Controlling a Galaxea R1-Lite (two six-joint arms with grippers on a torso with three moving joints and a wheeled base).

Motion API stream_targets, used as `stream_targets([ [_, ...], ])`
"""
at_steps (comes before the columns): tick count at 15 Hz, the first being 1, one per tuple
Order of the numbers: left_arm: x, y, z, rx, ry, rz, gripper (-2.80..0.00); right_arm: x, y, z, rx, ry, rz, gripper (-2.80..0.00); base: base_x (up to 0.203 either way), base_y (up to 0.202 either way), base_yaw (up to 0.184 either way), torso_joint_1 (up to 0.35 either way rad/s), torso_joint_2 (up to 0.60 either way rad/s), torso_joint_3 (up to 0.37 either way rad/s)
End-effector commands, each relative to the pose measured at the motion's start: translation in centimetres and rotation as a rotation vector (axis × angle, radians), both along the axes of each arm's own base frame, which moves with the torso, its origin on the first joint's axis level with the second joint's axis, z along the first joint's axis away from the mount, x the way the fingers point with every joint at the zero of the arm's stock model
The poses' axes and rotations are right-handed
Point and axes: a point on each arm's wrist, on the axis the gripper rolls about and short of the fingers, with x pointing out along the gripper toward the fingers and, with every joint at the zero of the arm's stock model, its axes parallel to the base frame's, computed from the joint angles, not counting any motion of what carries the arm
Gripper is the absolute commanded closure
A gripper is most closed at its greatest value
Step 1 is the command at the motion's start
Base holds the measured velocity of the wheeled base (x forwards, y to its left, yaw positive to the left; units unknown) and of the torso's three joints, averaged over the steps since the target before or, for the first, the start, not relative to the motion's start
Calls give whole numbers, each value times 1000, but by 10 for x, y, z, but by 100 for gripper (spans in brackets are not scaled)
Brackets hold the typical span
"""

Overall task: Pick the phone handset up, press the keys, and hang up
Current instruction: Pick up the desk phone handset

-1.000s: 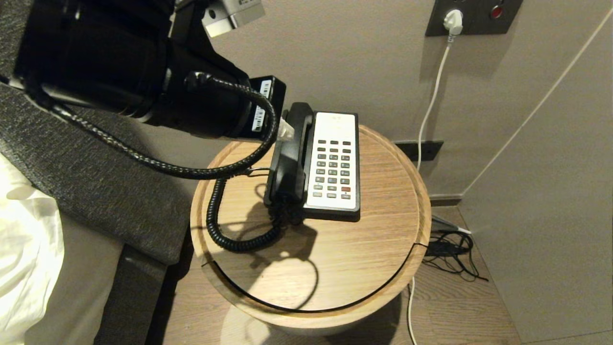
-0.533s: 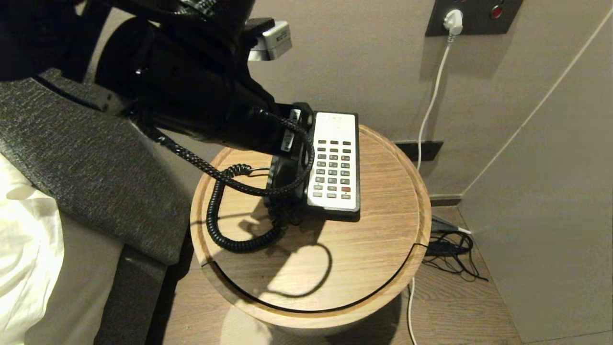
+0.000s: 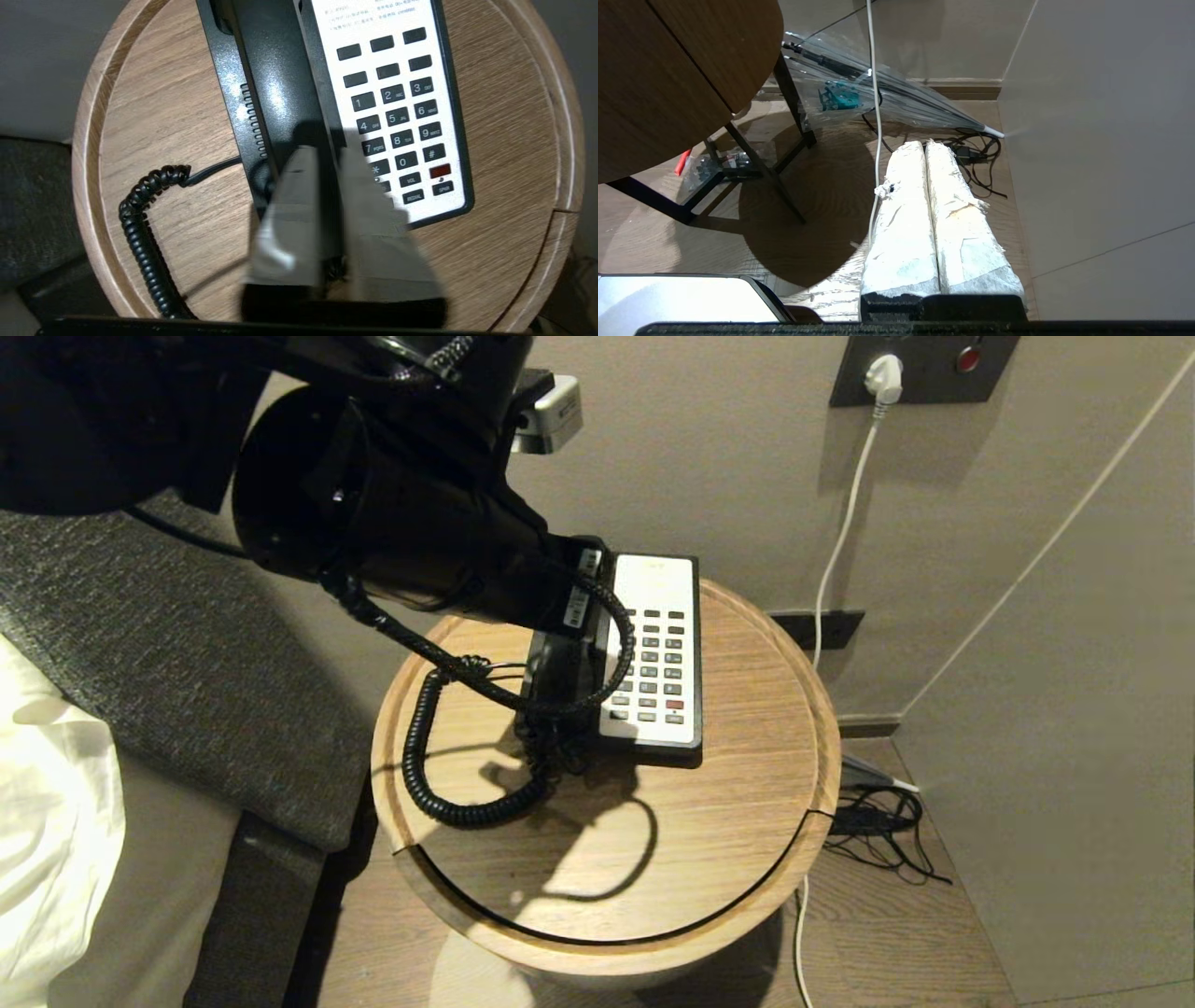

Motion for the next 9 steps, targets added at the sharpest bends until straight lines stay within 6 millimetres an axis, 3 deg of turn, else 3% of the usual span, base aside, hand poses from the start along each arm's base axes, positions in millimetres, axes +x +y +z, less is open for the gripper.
stream_targets([
  [1,0,-1,-2,8,7,3,-280,0,0,0,-1,0,0,0,0,0,0,0,0,0],
  [9,17,-10,-20,53,27,60,-280,0,0,0,-1,0,1,0,0,0,0,0,0,0],
])
